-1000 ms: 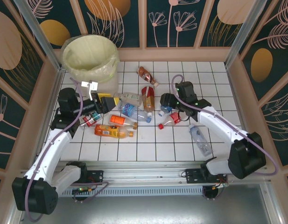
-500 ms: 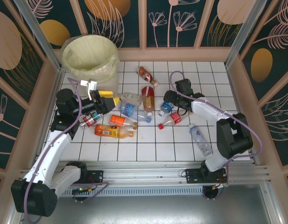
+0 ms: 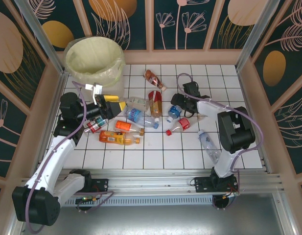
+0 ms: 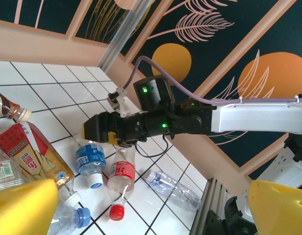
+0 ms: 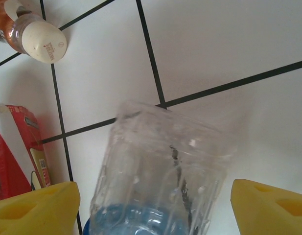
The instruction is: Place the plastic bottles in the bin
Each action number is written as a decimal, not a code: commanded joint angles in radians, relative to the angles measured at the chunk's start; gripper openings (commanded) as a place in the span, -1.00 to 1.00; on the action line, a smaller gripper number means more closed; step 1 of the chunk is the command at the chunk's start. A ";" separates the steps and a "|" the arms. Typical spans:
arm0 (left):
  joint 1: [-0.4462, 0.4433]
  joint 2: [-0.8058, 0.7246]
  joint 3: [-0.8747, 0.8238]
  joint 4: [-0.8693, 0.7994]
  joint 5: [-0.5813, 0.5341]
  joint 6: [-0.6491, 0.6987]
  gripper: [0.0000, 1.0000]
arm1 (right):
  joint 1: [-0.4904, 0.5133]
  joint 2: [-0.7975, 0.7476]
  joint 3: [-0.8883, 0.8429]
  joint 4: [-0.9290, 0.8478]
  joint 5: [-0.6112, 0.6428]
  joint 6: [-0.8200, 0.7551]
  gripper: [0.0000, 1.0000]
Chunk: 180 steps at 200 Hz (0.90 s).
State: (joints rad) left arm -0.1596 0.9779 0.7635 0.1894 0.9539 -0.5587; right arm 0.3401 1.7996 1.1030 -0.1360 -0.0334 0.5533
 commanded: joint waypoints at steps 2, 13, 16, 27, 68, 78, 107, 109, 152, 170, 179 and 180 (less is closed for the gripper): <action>-0.005 0.005 -0.004 0.010 0.011 0.006 0.97 | -0.007 0.044 0.037 0.054 -0.028 -0.003 0.62; -0.005 0.005 -0.005 0.010 0.013 0.007 0.97 | -0.006 0.064 0.048 0.058 -0.028 -0.007 0.60; -0.006 0.005 -0.006 0.010 0.013 0.007 0.97 | -0.006 0.067 0.050 0.059 -0.028 -0.006 0.60; -0.005 0.005 -0.005 0.007 0.011 0.010 0.97 | -0.006 0.079 0.057 0.067 -0.028 -0.008 0.58; -0.005 0.016 -0.004 0.002 0.011 0.010 0.97 | -0.007 0.129 0.095 0.070 -0.043 -0.031 0.54; -0.005 0.016 -0.004 0.002 0.010 0.012 0.97 | -0.006 0.134 0.099 0.072 -0.044 -0.032 0.52; -0.006 0.021 -0.003 0.002 0.011 0.014 0.97 | -0.006 0.158 0.126 0.083 -0.060 -0.046 0.55; -0.006 0.022 -0.003 0.002 0.011 0.014 0.97 | -0.006 0.159 0.127 0.082 -0.060 -0.048 0.56; -0.005 0.025 -0.002 -0.001 0.013 0.017 0.97 | -0.008 0.200 0.184 0.062 -0.062 -0.058 0.67; -0.006 0.026 0.000 -0.005 0.010 0.021 0.97 | -0.009 0.213 0.207 0.048 -0.055 -0.061 0.67; -0.005 0.027 0.000 -0.009 0.010 0.025 0.97 | -0.010 0.219 0.216 0.043 -0.051 -0.063 0.67; -0.005 0.027 0.000 -0.010 0.010 0.025 0.97 | -0.010 0.220 0.216 0.042 -0.050 -0.063 0.66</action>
State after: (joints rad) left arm -0.1596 1.0035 0.7635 0.1791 0.9539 -0.5579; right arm 0.3397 1.9892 1.2694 -0.0792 -0.0803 0.5079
